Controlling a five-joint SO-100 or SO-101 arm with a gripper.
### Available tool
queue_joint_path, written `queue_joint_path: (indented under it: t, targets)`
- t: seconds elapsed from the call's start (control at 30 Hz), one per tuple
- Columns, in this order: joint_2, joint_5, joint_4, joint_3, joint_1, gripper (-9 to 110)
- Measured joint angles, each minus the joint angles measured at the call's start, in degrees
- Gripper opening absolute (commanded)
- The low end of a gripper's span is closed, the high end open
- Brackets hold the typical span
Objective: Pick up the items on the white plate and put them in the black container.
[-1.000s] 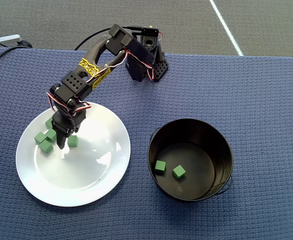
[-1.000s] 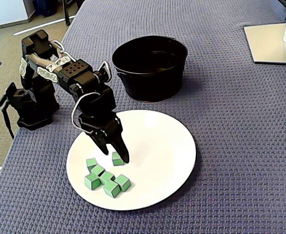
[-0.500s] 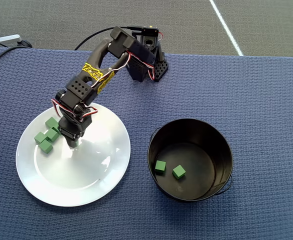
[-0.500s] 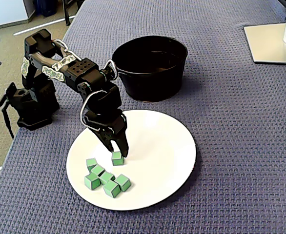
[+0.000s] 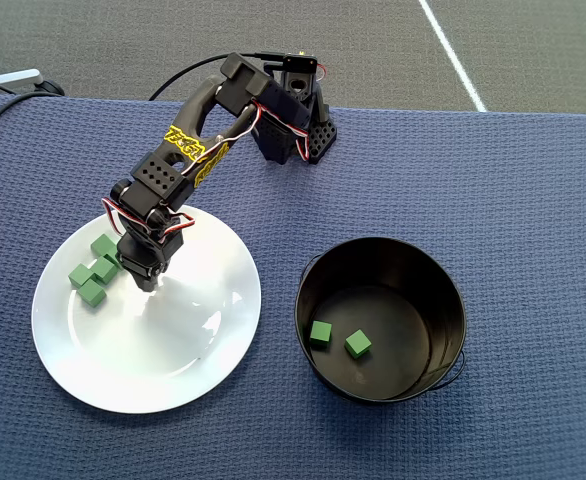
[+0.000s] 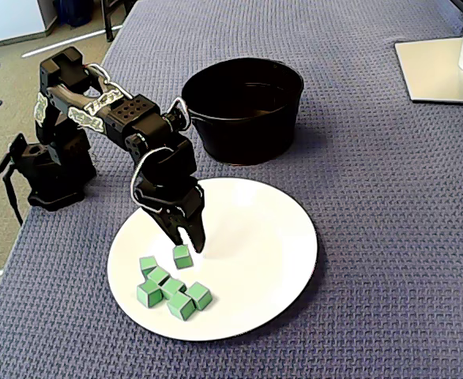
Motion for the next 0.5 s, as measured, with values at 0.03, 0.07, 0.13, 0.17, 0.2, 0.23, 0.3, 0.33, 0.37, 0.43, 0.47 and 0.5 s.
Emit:
queue_joint_path:
  t: [0.03, 0.07, 0.13, 0.17, 0.2, 0.23, 0.3, 0.33, 0.37, 0.43, 0.47, 0.5]
  targets:
    - [0.0, 0.0, 0.53, 0.0, 0.0, 20]
    - [0.0, 0.0, 1.23, 0.0, 0.18, 20]
    - [0.0, 0.7, 2.37, -0.7, 0.97, 21]
    - [0.18, 1.32, 2.9, -0.97, 1.41, 20]
    - [0.26, 1.85, 3.25, -1.05, 1.93, 20]
    - [0.35, 2.64, 3.78, -1.05, 2.37, 20]
    - [0.88, 4.22, 4.48, -1.05, 3.34, 20]
    - [1.23, 4.92, 4.66, -1.05, 3.87, 20]
    - [1.49, 5.62, 4.75, -1.05, 4.31, 20]
    - [1.93, 6.94, 4.75, -1.05, 5.01, 19]
    - [2.02, 7.47, 4.75, -1.05, 5.36, 17]
    - [2.11, 7.82, 4.75, -1.05, 5.62, 17]
